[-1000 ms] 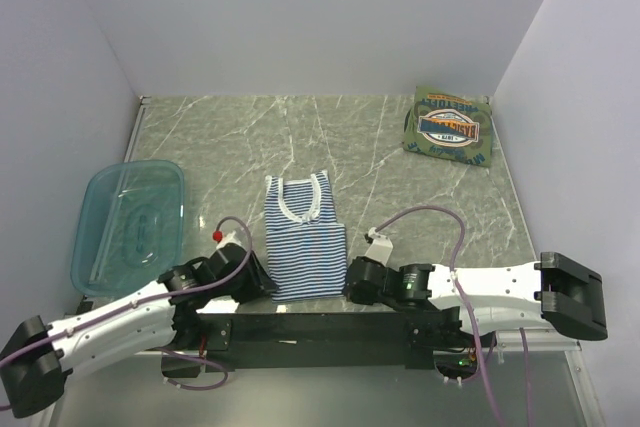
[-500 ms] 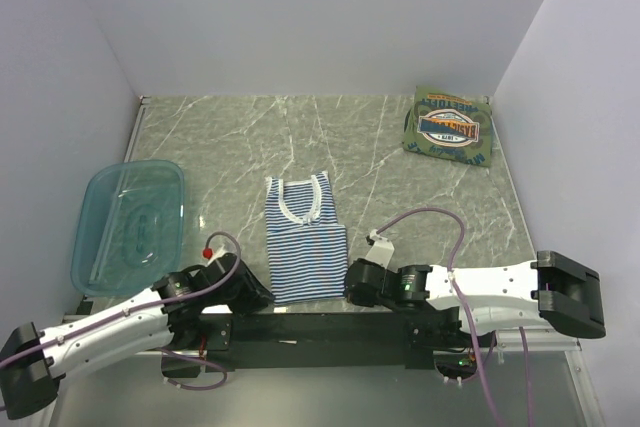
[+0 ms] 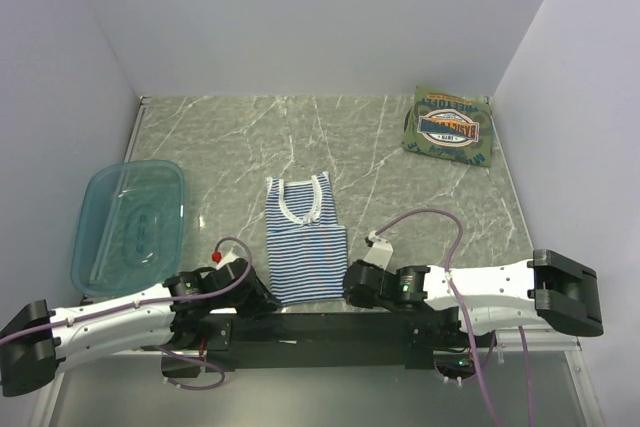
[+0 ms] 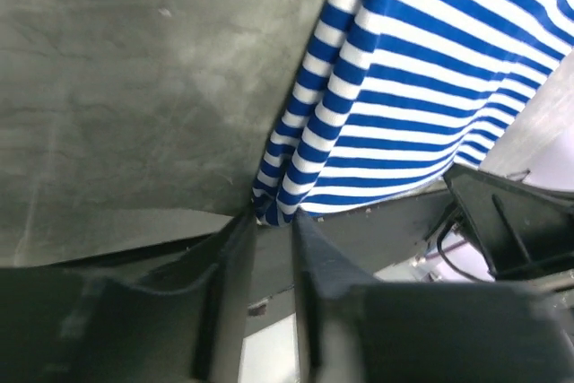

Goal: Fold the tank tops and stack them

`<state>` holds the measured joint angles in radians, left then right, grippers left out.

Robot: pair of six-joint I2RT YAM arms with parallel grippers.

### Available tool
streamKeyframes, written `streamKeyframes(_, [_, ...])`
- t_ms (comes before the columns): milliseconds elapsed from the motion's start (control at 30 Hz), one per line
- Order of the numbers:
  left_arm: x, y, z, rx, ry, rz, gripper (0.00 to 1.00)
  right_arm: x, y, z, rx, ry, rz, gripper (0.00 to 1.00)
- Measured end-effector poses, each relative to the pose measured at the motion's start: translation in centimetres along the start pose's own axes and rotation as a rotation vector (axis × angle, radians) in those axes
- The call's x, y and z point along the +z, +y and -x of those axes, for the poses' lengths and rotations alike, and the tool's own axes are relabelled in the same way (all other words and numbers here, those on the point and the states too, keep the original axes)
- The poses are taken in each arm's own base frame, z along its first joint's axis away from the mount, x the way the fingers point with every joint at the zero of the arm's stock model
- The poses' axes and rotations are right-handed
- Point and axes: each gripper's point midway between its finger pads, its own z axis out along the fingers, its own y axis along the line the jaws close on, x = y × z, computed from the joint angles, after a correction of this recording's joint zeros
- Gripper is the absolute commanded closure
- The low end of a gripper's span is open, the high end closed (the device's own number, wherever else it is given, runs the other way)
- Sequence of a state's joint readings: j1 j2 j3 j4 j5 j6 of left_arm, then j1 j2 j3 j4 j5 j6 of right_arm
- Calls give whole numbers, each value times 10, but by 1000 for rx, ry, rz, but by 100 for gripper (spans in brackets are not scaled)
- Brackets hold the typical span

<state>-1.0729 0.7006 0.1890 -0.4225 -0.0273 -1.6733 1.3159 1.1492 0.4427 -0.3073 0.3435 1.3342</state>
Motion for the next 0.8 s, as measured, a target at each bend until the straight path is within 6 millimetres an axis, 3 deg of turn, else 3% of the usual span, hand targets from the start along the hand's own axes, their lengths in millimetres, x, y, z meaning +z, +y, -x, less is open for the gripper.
streamKeyframes(133, [1,1,8,7,-45,6,86,-1,2,-1,-4,2,8,100])
streamKeyframes(233, [1,1,14,21,-84,8,99,-2,5,-2,-10,4,20,100])
streamKeyframes(567, [-13,-1,22,143,-147,39,99,-15,23,-5,-43,13,81,100])
streamKeyframes(800, [-55,-43,15,234,-176,-33,99,-48,57,6,-101,-12,139,100])
